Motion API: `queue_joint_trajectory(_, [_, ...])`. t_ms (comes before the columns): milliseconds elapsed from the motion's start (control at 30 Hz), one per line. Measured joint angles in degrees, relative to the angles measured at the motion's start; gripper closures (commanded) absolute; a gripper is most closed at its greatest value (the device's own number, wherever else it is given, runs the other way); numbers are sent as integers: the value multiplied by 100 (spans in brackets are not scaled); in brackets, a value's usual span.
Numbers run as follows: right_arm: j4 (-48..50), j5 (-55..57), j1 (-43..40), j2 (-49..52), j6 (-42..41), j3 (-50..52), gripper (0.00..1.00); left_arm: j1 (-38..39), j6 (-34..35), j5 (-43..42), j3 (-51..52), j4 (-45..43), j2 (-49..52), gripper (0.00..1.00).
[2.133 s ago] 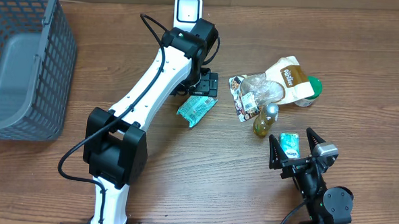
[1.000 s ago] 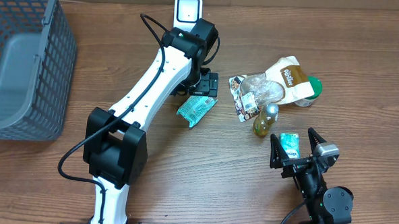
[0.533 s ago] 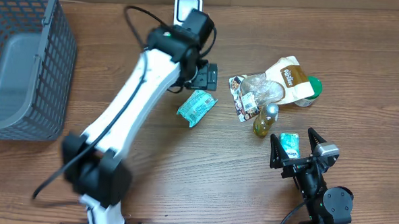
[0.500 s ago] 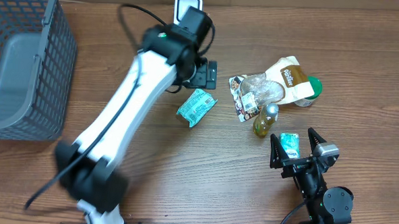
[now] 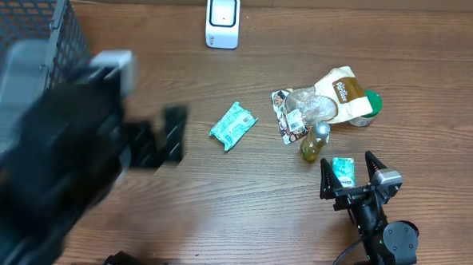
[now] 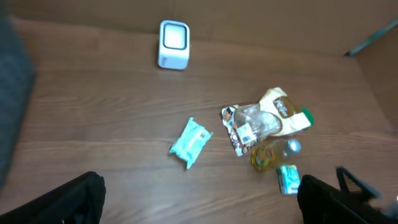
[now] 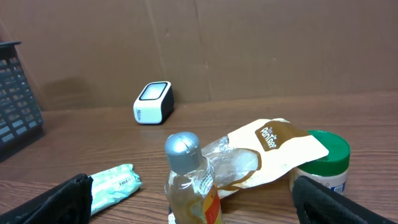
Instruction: Scan the item barcode
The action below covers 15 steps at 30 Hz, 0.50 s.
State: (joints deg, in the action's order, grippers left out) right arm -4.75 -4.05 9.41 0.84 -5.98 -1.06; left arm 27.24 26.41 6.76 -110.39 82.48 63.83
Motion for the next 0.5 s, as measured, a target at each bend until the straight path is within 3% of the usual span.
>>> queue_joint_trajectory(200, [2,0,0,0,0,0,0,-15,98,234,22,957,-660,0])
queue_joint_trajectory(500, [2,2,0,0,-2,0,0,-457,1032,267,2011,459,-1425,0])
